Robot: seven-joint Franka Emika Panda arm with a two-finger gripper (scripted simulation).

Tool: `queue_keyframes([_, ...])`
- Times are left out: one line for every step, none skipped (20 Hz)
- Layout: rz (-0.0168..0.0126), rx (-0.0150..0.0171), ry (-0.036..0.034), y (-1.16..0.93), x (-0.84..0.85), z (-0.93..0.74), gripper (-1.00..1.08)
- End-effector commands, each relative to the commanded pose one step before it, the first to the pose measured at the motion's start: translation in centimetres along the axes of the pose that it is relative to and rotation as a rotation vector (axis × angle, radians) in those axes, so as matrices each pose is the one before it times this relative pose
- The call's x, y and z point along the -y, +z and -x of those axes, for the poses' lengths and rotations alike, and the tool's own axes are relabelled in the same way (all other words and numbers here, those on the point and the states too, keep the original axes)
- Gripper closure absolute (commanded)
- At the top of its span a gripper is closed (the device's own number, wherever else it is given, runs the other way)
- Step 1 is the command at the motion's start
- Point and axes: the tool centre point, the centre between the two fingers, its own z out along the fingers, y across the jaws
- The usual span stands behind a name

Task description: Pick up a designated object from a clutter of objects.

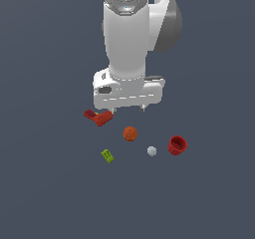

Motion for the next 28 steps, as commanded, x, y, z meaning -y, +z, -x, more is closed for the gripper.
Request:
queue_keyframes([0.00287,-0.00021,-0.03962,1.27,-0.767,-0.669,-0.92])
queue_keyframes([0.00124,-0.00028,-0.01833,0.583,-0.357,-0.284,-0.92])
queue_keyframes([0.00126,-0.00027,-0.01944,0.626,-0.383,-0.283,-0.92])
queue_keyframes([0.00128,-0.00027,-0.02054,0.669,-0.411,-0.279,-0.92])
queue_keyframes([0.00126,-0.00025,-0.02121,0.699,-0.428,-0.267,-0.92])
queue_keyframes([0.00121,-0.00023,-0.02125,0.708,-0.432,-0.245,-0.92])
queue_keyframes([0.00115,-0.00022,-0.02127,0.716,-0.435,-0.222,-0.92])
queue_keyframes([0.00109,-0.00021,-0.02129,0.725,-0.437,-0.2,-0.92])
queue_keyframes([0.00103,-0.0002,-0.02131,0.733,-0.438,-0.177,-0.92])
queue_keyframes([0.00097,-0.0002,-0.02133,0.741,-0.438,-0.155,-0.92])
queue_keyframes([0.00091,-0.0002,-0.02134,0.748,-0.437,-0.132,-0.92])
queue_keyframes([0.00086,-0.0002,-0.02134,0.756,-0.436,-0.109,-0.92])
queue_keyframes([0.0008,-0.00021,-0.02138,0.763,-0.431,-0.087,-0.92])
queue_keyframes([0.00075,-0.00022,-0.02138,0.77,-0.428,-0.065,-0.92])
queue_keyframes([0.00069,-0.00023,-0.02139,0.777,-0.423,-0.043,-0.92])
queue_keyframes([0.00064,-0.00025,-0.02138,0.783,-0.418,-0.02,-0.92])
queue_keyframes([0.00059,-0.00026,-0.02123,0.783,-0.407,0.001,-0.92])
queue_keyframes([0.00052,-0.00027,-0.02025,0.753,-0.381,0.021,-0.92])
queue_keyframes([0.00045,-0.00028,-0.01917,0.717,-0.353,0.037,-0.92])
queue_keyframes([0.00039,-0.00028,-0.01807,0.68,-0.326,0.05,-0.92])
queue_keyframes([0.00034,-0.00029,-0.01697,0.642,-0.299,0.061,-0.92])
queue_keyframes([0.0003,-0.00029,-0.01588,0.604,-0.273,0.068,-0.92])
queue_keyframes([0.00026,-0.00028,-0.01477,0.564,-0.249,0.074,-0.92])
queue_keyframes([0.00022,-0.00028,-0.01368,0.525,-0.225,0.076,-0.92])
queue_keyframes([0.00019,-0.00027,-0.01258,0.484,-0.202,0.077,-0.92])
queue_keyframes([0.00017,-0.00026,-0.01149,0.444,-0.18,0.076,-0.92])
queue_keyframes([0.00014,-0.00024,-0.0104,0.402,-0.159,0.073,-0.92])
queue_keyframes([0.00012,-0.00023,-0.00929,0.361,-0.14,0.07,-0.92])
